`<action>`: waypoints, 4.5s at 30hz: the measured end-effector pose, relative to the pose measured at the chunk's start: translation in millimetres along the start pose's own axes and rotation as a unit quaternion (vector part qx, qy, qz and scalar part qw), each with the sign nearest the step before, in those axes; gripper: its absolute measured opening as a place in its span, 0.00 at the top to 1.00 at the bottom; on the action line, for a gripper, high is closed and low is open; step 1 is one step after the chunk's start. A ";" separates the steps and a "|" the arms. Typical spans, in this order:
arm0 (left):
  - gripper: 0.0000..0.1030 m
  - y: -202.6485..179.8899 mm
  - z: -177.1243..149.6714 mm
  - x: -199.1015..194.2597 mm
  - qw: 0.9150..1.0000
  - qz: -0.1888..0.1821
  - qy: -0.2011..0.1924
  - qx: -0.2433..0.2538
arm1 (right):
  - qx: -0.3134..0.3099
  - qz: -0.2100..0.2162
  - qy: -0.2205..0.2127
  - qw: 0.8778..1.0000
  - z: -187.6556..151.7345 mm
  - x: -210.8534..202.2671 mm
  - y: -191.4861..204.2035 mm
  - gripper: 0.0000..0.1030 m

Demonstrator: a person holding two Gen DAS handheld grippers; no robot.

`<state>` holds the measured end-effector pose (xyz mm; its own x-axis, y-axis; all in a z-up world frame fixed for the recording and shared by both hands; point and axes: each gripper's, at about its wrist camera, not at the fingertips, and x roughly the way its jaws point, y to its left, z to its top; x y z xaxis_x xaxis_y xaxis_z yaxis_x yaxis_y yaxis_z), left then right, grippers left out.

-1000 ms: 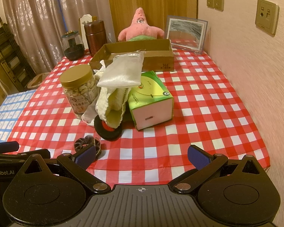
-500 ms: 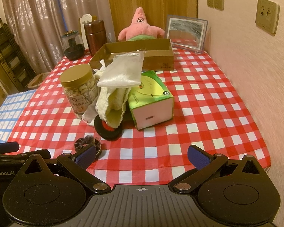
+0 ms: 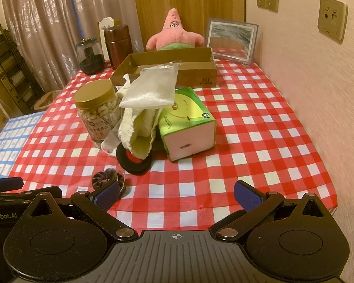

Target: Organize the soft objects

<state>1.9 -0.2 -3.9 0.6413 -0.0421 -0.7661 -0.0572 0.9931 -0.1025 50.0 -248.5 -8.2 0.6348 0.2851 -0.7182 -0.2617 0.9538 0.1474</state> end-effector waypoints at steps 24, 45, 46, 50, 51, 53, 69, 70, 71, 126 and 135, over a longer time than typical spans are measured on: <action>0.06 -1.3 1.5 1.9 1.000 -0.003 0.004 -0.002 | 0.000 -0.001 0.002 1.000 0.0 1.2 -0.9 0.00; 0.08 6.1 2.2 50.7 0.999 -0.011 0.036 -0.001 | 0.014 0.001 0.000 1.000 7.3 25.2 -14.2 0.00; 0.09 5.6 2.5 54.4 0.999 -0.013 0.037 0.001 | 0.013 0.000 0.000 1.000 7.8 27.6 -14.9 0.00; 0.16 4.0 5.7 74.5 0.999 -0.033 0.043 -0.002 | 0.014 -0.002 0.004 1.000 9.6 37.3 -16.3 0.00; 0.18 2.6 6.4 79.8 0.998 -0.033 0.046 0.001 | 0.015 -0.002 0.006 1.000 9.9 40.0 -17.2 0.00; 0.19 -0.8 7.7 91.6 0.998 -0.030 0.051 0.008 | 0.016 0.000 0.009 1.000 10.4 46.3 -19.4 0.00; 0.44 -16.7 6.0 150.2 0.995 -0.022 0.077 0.064 | 0.025 0.004 0.030 0.999 16.1 84.8 -26.9 0.01; 0.47 -16.8 6.4 150.6 0.995 -0.022 0.076 0.065 | 0.024 0.004 0.031 0.999 16.4 86.2 -26.2 0.01; 0.48 -16.6 7.0 151.0 0.995 -0.023 0.076 0.066 | 0.024 0.004 0.033 0.999 16.4 87.4 -26.1 0.01; 0.76 21.9 98.8 87.1 0.999 -0.031 -0.026 0.024 | -0.042 0.057 -0.038 0.997 100.3 134.6 16.9 0.69; 0.76 19.2 101.2 74.5 0.999 -0.035 -0.031 0.027 | -0.041 0.053 -0.057 0.996 100.6 114.8 11.7 0.98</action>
<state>126.0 26.8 1.3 0.6889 -0.1072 -0.7169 0.0298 0.9924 -0.1198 192.9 -195.1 -20.5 0.6773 0.3970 -0.6194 -0.3867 0.9083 0.1594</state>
